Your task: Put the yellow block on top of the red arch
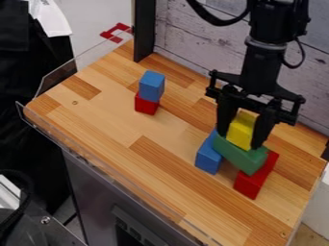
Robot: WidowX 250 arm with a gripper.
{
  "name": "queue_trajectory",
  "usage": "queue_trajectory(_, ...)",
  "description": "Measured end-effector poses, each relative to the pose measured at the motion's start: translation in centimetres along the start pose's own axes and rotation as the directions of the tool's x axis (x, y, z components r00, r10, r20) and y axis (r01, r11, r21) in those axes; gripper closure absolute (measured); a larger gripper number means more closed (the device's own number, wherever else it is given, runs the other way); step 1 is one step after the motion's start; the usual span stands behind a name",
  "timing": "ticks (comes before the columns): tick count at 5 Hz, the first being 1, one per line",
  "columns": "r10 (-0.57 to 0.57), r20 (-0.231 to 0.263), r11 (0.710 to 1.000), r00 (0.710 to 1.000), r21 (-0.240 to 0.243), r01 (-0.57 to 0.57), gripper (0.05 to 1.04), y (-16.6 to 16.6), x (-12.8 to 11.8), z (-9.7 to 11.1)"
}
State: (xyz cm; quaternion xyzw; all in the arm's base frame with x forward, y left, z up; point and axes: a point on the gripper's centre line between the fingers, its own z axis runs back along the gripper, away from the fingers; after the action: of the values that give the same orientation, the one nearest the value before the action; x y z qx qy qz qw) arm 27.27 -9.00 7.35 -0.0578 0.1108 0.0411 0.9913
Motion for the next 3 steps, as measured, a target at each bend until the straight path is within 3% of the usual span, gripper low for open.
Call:
queue_trajectory(1, 0.049, 0.073, 0.999, 0.996, -0.012, -0.048, 0.505, 0.1, 0.5, 0.1)
queue_trajectory(2, 0.099, 0.158, 0.995, 0.982, -0.011, -0.099, 0.505, 3.0, -0.8, 4.4)
queue_trajectory(3, 0.183, 0.176, 0.983, 0.967, -0.039, -0.179, 0.505, 6.7, -1.1, 6.3)
